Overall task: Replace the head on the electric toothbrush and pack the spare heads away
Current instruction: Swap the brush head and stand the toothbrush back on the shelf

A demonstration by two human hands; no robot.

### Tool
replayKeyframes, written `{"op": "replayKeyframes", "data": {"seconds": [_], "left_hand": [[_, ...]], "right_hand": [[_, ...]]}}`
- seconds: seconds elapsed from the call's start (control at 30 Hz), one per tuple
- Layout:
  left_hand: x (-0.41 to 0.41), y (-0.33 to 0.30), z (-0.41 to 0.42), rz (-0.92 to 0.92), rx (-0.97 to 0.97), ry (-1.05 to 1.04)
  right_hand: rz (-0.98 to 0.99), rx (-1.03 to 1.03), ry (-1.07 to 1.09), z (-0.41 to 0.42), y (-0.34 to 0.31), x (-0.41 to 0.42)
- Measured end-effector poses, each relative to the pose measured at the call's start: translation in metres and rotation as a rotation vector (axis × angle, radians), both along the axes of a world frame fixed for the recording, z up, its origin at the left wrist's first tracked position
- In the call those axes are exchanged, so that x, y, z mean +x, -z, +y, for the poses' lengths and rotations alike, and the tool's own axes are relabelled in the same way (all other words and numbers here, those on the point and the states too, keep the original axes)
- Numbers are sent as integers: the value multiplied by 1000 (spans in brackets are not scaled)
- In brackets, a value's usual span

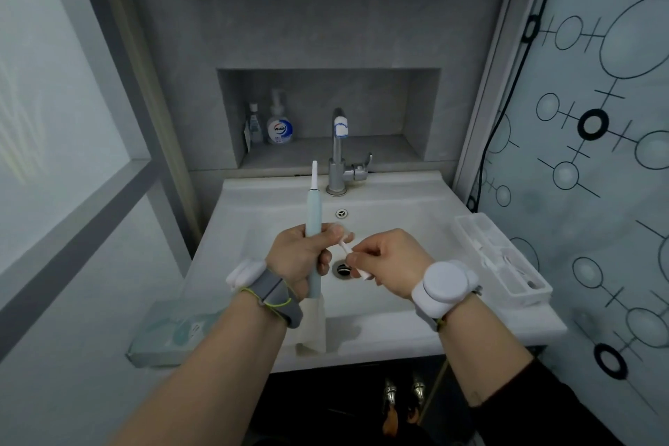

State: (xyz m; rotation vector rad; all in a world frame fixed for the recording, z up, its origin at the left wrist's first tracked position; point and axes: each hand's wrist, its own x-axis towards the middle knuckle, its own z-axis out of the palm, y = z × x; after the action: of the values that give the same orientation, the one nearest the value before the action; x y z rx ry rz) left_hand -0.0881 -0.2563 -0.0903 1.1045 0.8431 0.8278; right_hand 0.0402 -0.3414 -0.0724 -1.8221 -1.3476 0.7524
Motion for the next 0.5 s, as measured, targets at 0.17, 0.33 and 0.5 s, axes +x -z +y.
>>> {"op": "replayKeyframes", "data": {"seconds": [0.17, 0.33, 0.5], "left_hand": [[5, -5, 5, -15, -10, -33], [-27, -23, 40, 141, 210, -106], [-21, -24, 27, 605, 595, -46]], "right_hand": [[-87, -38, -20, -6, -4, 10], [205, -60, 103, -25, 15, 32], [725, 173, 242, -3, -4, 36]]}}
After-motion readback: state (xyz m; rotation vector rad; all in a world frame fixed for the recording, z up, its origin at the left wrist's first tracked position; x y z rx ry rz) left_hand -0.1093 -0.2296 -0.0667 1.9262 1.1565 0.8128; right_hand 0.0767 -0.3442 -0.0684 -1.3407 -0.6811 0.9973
